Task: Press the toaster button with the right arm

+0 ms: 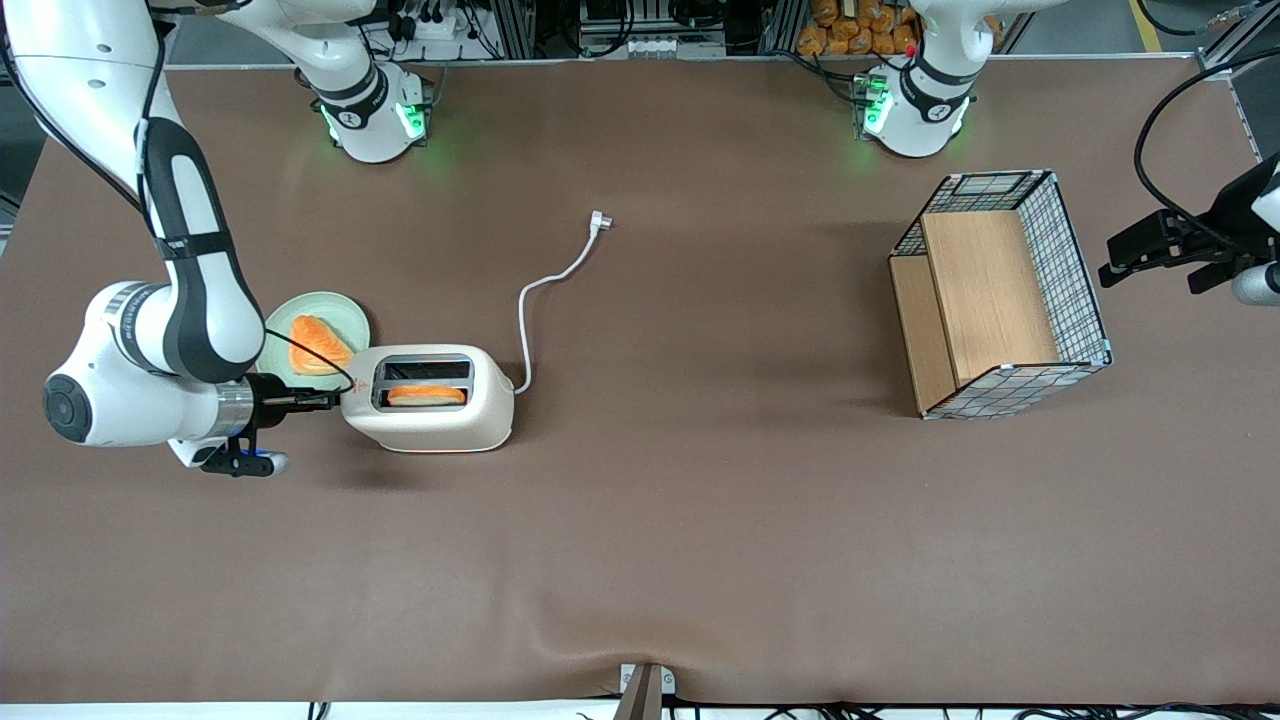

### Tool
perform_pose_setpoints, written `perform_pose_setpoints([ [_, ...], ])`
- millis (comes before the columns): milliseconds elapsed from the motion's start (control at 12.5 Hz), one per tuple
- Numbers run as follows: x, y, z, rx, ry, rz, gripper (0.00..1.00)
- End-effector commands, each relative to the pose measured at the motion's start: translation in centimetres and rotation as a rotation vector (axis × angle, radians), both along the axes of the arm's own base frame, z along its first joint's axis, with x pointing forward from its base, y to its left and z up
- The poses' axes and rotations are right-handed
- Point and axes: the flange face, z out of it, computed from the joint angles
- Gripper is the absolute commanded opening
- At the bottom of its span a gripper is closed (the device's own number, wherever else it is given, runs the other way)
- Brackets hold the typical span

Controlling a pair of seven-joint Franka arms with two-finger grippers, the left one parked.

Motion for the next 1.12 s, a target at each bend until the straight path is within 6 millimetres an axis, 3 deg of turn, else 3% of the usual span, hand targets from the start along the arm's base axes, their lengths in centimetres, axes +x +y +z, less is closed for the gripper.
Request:
perform_pose_setpoints([
  [0,0.0,0.5,-1.8,0.034,-0.007,0.01,0.0],
  [321,-0.4,0.6,-3.2,0.02,-0.025,0.002,0.0],
  [642,-0.5,1.9,-4.8,0.035,-0.033,-0.011,0.0],
  [1044,-0.5,2.1,-5.0,0.033,-0.04,-0.01,0.0],
])
